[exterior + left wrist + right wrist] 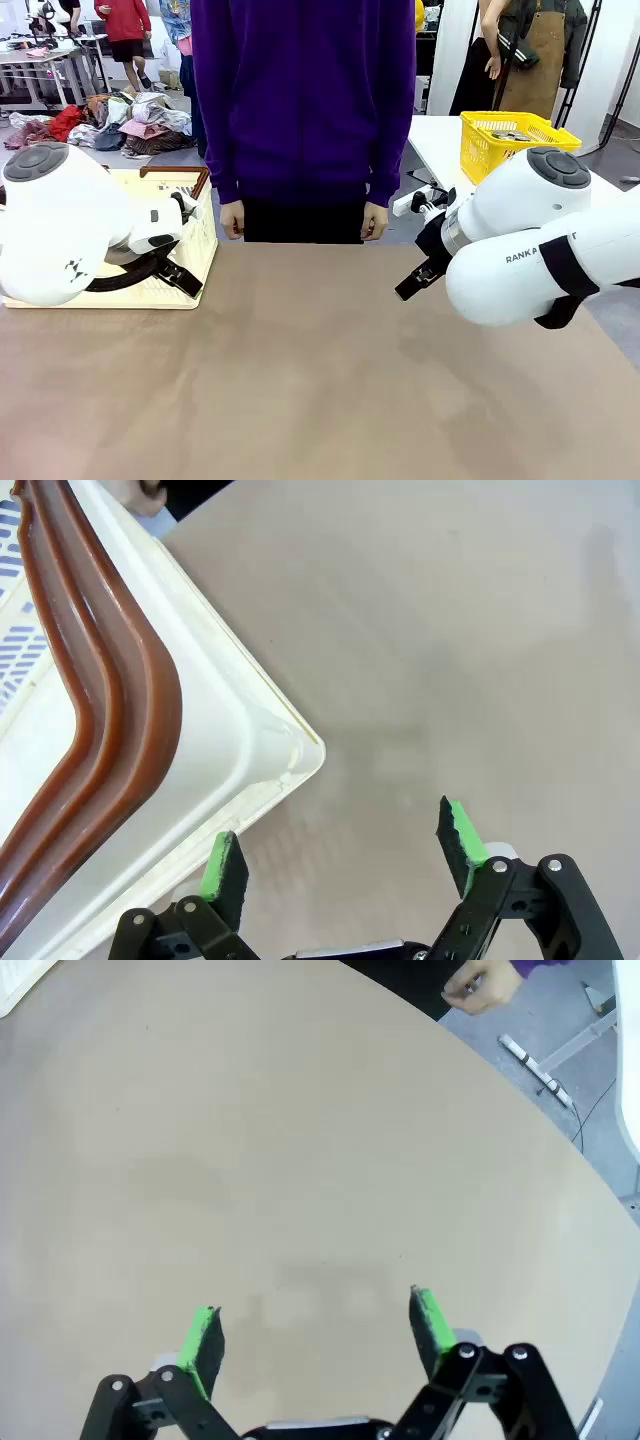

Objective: Place the drinks into the Shopping basket.
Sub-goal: Pick up one drink and place it into the Shopping basket.

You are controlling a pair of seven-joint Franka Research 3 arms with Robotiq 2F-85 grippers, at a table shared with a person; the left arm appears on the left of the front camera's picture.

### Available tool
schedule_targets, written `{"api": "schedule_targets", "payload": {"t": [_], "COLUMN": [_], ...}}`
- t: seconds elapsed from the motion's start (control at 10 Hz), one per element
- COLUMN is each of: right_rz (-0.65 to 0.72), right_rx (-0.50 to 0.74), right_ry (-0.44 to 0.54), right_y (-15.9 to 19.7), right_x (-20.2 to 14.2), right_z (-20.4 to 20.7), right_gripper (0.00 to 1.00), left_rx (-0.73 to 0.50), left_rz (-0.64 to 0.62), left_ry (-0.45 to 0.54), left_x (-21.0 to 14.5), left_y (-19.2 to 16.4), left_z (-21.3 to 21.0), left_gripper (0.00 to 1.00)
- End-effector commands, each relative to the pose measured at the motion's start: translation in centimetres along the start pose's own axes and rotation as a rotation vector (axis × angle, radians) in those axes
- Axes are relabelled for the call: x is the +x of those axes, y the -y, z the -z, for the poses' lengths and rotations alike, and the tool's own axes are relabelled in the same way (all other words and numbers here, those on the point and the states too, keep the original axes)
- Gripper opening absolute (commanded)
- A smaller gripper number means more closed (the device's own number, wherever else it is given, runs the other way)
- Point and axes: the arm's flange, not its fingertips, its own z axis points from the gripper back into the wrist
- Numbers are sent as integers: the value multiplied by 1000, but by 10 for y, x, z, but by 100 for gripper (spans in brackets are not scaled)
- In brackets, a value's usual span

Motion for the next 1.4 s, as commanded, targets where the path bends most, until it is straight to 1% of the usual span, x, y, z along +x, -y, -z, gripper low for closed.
{"api": "schedule_targets", "payload": {"t": [0.0, 1.3], "right_rz": [0, 0], "right_rx": [0, 0], "right_ry": [1, 1], "right_y": [0, 0], "right_x": [0, 0], "right_z": [0, 0], "right_gripper": [100, 100], "left_rx": [1, 1], "left_rz": [-1, -1], "left_ry": [4, 4], "left_x": [0, 0], "left_y": [0, 0], "left_z": [0, 0], "left_gripper": [100, 100]}}
